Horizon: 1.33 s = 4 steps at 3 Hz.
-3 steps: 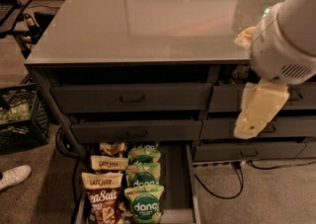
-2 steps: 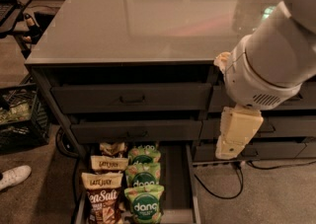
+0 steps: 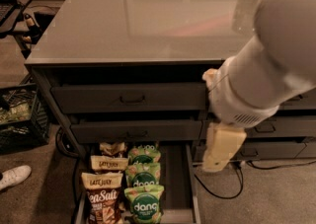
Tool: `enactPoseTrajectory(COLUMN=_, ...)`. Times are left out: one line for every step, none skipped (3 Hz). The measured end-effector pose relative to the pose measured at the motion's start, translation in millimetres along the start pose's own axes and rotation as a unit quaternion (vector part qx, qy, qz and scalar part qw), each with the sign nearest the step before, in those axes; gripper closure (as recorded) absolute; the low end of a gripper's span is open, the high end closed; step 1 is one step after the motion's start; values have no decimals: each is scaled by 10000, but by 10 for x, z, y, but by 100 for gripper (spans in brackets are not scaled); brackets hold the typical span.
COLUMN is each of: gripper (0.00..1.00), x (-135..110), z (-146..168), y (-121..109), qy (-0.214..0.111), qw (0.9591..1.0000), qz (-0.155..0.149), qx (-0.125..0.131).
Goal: Pick brown chip bag from bottom drawer and place on counter
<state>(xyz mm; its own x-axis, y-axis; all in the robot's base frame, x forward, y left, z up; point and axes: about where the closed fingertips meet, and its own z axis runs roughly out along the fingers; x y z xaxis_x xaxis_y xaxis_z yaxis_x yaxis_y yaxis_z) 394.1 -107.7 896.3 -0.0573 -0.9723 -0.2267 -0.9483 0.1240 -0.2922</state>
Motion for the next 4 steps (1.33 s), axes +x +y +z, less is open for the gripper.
enactPoseTrajectory(gripper=0, x=-141, z=785, y=184, qy=-45, qw=9996, qz=11, qx=-267)
enactPoseTrajectory(gripper=0, x=-178, z=1504, y=296, qy=-40, qw=9985, qz=194, qx=-507)
enactPoseTrajectory(gripper=0, x=-178, z=1504, y=296, qy=-40, qw=9985, qz=193, qx=-506)
enactPoseTrajectory(gripper=0, x=-301, z=1783, y=410, qy=-147, qw=9980, qz=188, qx=-583)
